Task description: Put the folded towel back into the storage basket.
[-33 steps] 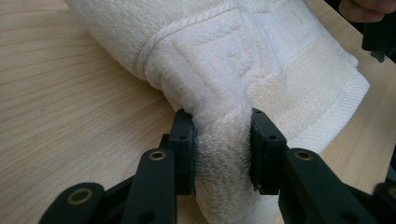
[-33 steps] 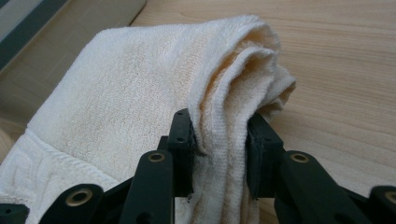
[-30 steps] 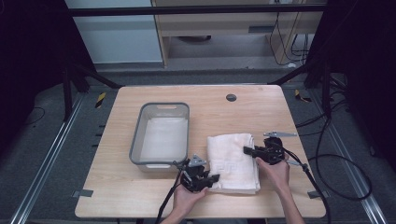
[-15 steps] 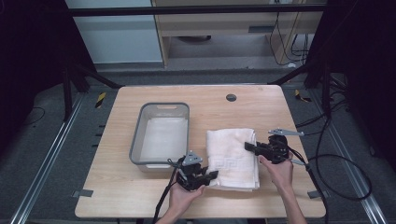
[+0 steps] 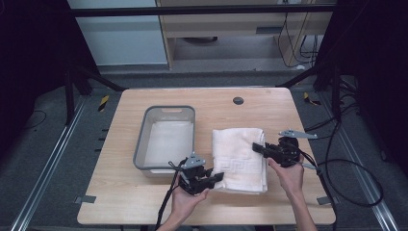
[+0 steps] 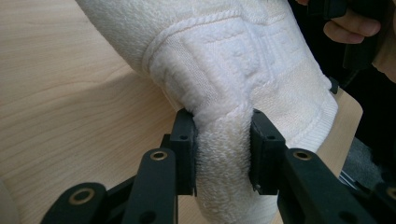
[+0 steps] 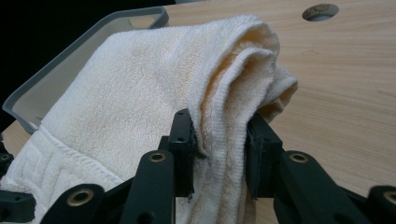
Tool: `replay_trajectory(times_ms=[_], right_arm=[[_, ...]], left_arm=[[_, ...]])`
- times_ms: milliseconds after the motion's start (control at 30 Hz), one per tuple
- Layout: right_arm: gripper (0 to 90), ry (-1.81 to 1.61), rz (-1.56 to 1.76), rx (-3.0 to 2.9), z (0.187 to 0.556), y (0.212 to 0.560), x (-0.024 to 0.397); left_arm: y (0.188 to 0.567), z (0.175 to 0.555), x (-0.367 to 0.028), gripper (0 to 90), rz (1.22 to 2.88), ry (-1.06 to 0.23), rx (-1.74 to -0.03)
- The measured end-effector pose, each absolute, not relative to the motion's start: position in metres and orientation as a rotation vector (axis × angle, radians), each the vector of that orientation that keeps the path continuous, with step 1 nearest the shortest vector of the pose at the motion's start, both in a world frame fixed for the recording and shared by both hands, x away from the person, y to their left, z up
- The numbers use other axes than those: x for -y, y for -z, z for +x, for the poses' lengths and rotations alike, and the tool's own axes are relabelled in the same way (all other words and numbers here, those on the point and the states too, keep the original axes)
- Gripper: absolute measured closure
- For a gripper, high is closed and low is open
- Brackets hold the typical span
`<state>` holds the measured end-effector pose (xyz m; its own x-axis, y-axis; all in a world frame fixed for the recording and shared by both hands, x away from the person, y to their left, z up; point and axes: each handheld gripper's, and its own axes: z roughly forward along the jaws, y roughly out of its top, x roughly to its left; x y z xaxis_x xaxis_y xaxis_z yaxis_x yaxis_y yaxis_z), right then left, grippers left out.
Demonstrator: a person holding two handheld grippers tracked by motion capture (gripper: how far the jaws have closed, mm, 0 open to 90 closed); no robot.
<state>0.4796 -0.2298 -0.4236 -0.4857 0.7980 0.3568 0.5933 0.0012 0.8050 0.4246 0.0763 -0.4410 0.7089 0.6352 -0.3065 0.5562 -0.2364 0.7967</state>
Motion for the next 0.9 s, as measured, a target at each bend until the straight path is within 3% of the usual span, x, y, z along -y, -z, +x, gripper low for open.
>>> replay_trajectory(times_ms=[900], right_arm=[[68.1, -1.543, 1.373, -2.016, 0.478, 0.398, 0.219]], left_arm=[[0.414, 0.422, -0.088, 66.6, 1.889, -0.187, -0.879]])
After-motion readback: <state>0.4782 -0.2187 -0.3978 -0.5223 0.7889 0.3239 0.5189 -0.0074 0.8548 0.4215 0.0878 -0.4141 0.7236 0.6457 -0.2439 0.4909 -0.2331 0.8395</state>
